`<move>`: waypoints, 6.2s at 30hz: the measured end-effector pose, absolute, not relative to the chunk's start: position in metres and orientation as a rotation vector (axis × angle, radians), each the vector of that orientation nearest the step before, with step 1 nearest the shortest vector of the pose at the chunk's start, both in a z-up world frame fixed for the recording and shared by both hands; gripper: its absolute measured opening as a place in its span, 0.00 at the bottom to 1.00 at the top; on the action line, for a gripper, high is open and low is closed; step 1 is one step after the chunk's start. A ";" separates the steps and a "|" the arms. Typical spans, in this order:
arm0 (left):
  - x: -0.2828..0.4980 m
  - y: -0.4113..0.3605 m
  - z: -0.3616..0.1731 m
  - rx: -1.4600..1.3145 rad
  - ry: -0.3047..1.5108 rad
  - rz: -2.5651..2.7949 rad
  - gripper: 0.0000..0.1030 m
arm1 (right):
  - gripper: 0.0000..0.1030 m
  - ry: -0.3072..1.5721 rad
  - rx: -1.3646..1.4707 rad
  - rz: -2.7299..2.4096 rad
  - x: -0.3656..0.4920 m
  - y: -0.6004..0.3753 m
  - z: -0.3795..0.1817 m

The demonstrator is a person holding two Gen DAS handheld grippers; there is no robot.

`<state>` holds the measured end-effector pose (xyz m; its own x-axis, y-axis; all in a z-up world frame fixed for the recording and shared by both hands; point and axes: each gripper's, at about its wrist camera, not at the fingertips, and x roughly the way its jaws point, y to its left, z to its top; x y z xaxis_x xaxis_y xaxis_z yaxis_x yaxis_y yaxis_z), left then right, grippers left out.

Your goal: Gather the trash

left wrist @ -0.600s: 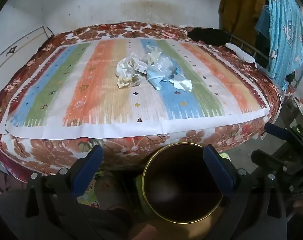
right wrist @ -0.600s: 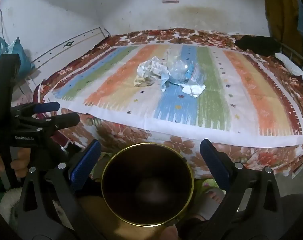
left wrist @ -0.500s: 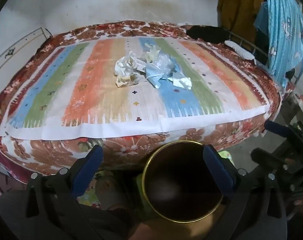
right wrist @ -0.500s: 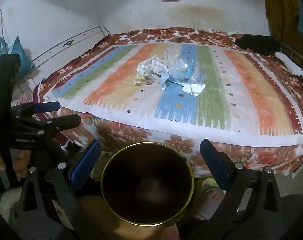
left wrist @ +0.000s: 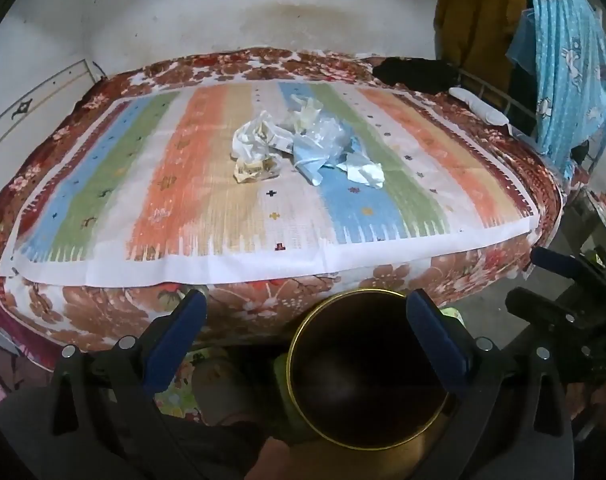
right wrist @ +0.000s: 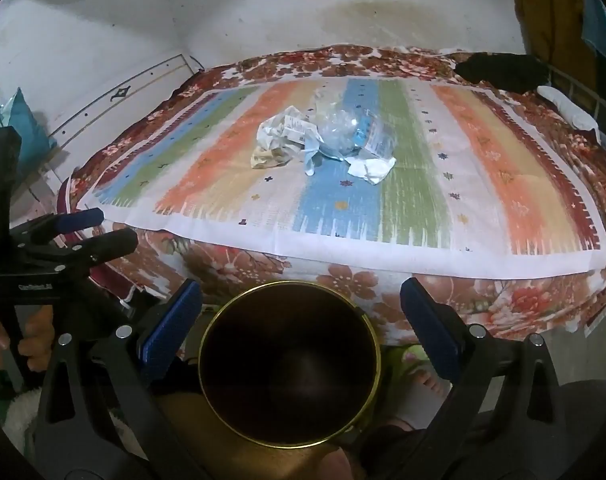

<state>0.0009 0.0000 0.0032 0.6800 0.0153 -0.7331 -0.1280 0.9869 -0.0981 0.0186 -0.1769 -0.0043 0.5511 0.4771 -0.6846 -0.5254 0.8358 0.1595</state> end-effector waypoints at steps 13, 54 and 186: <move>0.003 0.002 0.005 -0.169 0.805 0.070 0.95 | 0.92 0.765 -0.021 0.567 0.019 -0.187 0.000; 0.004 0.007 0.010 -0.198 0.790 0.085 0.94 | 0.92 0.786 -0.042 0.602 0.019 -0.177 -0.003; 0.399 0.113 -0.044 -0.392 0.948 0.187 0.00 | 0.77 1.148 0.059 0.241 0.432 -0.110 -0.116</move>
